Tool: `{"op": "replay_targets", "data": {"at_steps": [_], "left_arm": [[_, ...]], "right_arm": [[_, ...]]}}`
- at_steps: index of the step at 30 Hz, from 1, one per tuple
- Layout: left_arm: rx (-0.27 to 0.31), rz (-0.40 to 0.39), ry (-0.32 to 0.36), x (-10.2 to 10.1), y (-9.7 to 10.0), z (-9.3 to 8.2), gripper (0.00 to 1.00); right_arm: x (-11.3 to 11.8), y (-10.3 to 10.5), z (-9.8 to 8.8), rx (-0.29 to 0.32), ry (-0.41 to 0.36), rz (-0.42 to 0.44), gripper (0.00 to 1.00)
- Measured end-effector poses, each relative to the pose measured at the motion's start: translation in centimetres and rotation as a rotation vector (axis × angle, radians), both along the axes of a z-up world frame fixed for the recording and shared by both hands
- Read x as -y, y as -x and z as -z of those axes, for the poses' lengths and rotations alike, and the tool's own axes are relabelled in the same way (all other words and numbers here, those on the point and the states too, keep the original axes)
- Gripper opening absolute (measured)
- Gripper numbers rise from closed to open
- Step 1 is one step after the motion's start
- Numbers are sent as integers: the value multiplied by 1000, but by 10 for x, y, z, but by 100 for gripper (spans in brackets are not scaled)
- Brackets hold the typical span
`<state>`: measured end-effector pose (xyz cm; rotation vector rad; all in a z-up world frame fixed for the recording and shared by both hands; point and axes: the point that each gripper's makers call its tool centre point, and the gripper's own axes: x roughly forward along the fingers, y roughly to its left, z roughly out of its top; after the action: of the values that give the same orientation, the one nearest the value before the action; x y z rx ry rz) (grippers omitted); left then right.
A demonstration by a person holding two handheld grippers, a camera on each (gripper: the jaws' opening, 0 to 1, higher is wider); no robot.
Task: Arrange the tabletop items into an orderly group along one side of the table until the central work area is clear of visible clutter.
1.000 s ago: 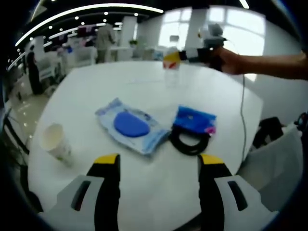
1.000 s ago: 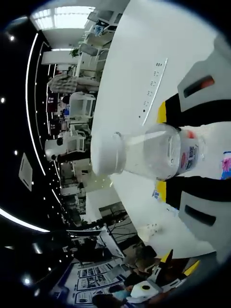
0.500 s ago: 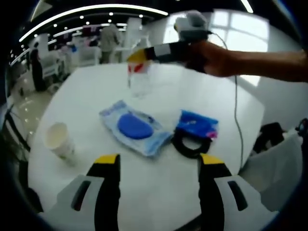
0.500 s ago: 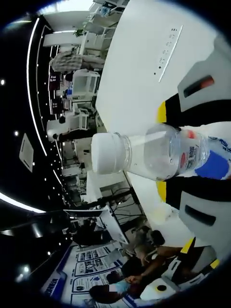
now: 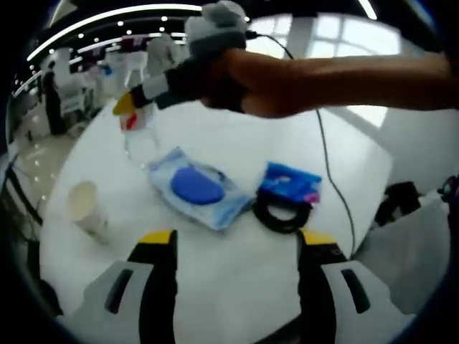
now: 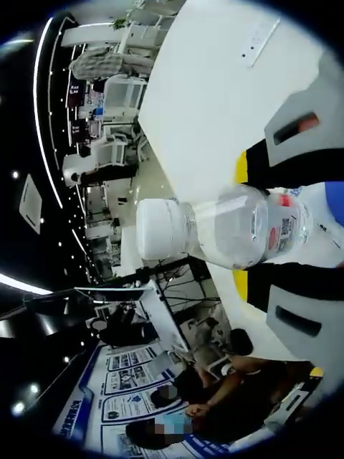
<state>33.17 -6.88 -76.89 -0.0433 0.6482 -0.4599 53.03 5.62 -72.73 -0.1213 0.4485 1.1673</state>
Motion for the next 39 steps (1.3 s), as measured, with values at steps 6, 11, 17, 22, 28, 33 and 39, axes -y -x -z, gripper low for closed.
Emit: {"op": "replay_targets", "data": {"at_steps": [6, 11, 17, 22, 28, 33, 39], "left_arm": [[-1, 3, -3, 0, 1, 0, 65], [-2, -2, 0, -1, 3, 1, 65], [-4, 4, -1, 1, 4, 0, 65], [-1, -4, -1, -4, 1, 2, 65], [-1, -13, 1, -8, -1, 3, 65], [1, -10, -3, -9, -1, 4, 65], [3, -2, -7, -8, -1, 5, 65]], "right_arm": [[-22, 1, 15, -15, 8, -24, 39], [-36, 9, 27, -26, 28, -36, 39], [-48, 13, 36, -31, 29, -38, 39], [-56, 10, 46, -42, 24, -25, 39], [-63, 12, 52, -27, 28, -37, 39], [-65, 13, 51, -16, 24, -40, 39], [-58, 23, 53, 29, 63, -88, 40]]}}
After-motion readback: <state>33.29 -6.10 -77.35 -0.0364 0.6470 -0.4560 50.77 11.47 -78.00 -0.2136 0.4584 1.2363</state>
